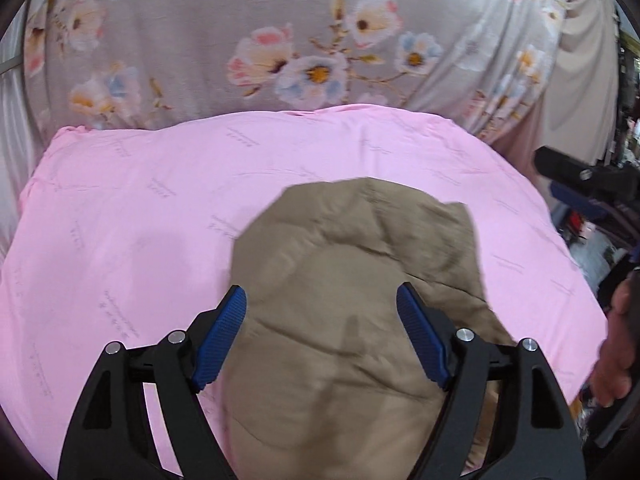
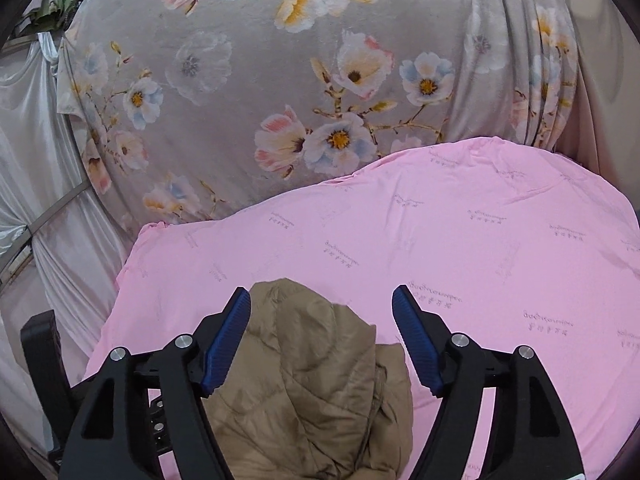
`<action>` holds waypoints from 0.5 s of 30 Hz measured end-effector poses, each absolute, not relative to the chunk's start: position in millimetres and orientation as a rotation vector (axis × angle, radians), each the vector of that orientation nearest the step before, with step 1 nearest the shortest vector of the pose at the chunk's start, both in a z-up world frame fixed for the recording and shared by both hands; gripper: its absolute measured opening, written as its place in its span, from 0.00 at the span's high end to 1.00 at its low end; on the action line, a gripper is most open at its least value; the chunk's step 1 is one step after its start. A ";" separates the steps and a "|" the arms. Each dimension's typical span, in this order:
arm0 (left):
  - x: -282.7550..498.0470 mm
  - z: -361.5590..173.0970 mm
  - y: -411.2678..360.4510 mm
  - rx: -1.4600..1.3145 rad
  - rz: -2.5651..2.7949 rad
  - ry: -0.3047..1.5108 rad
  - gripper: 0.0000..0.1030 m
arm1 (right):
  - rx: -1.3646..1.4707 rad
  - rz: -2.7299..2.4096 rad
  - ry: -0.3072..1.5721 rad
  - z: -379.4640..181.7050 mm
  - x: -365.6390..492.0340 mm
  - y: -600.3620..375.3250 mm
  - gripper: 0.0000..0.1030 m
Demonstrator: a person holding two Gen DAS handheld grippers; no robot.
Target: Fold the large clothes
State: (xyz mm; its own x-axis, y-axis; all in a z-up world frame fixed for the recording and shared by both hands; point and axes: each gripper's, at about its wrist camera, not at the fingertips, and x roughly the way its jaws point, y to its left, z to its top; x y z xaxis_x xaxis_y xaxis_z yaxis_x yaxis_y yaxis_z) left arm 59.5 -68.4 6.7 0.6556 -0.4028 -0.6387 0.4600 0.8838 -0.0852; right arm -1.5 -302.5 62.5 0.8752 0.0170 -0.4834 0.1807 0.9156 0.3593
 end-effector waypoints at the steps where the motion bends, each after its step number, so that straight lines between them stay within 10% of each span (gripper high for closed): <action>1: 69.8 5.5 -66.3 0.081 -0.463 0.713 0.27 | 0.420 -0.089 0.512 62.1 6.4 -305.2 0.29; 15: 172.3 -25.4 -72.1 0.022 -0.371 0.858 0.27 | 0.640 -0.049 0.848 -26.2 81.7 -331.7 0.28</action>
